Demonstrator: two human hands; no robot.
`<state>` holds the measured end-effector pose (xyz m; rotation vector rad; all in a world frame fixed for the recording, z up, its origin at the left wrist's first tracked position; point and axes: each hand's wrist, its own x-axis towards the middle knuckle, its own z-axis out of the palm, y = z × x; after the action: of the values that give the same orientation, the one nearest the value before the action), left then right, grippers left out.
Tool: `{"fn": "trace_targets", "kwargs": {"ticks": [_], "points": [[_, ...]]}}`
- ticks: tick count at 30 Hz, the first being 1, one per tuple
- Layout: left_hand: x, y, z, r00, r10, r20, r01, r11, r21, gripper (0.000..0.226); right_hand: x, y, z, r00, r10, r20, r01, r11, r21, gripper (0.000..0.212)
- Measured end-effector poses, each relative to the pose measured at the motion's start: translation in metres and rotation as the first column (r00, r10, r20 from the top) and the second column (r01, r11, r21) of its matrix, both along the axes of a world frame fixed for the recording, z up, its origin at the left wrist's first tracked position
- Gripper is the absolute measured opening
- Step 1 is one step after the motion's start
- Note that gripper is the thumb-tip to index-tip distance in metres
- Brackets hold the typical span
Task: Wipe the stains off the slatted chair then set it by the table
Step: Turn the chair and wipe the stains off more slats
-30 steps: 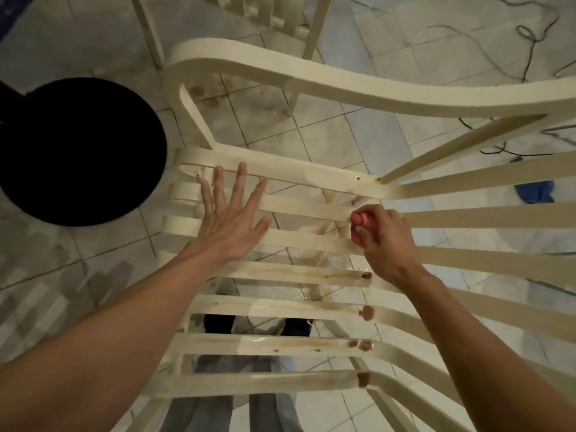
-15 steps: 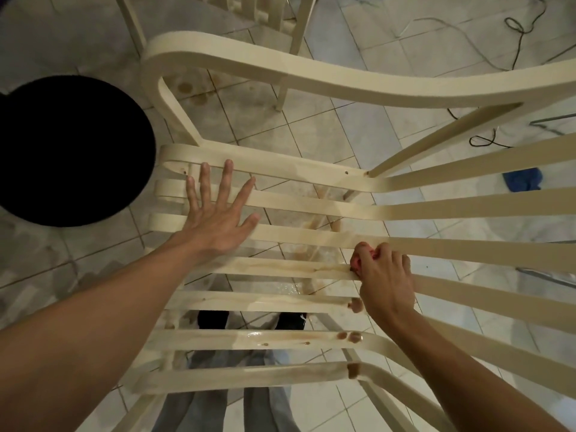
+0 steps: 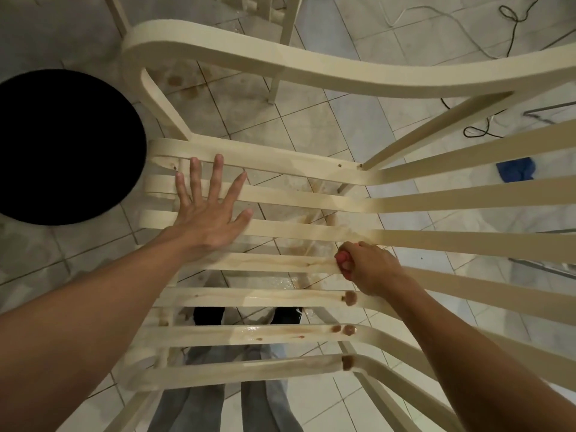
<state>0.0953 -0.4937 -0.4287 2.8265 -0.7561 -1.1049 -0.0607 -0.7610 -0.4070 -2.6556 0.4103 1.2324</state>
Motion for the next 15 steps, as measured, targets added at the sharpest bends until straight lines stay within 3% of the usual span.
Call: {"fn": "trace_targets", "kwargs": {"ticks": [6,15], "points": [[0.002,-0.002,0.0,1.0,0.003,-0.003,-0.003,1.0,0.011,0.074,0.0,0.018,-0.008,0.994,-0.106,0.036,0.101,0.987,0.124,0.029],[-0.001,-0.001,0.001,1.0,-0.002,0.0,0.002,1.0,0.015,0.071,0.01,0.082,-0.02,0.982,-0.111,0.152,0.082,0.979,0.186,0.029]]}}
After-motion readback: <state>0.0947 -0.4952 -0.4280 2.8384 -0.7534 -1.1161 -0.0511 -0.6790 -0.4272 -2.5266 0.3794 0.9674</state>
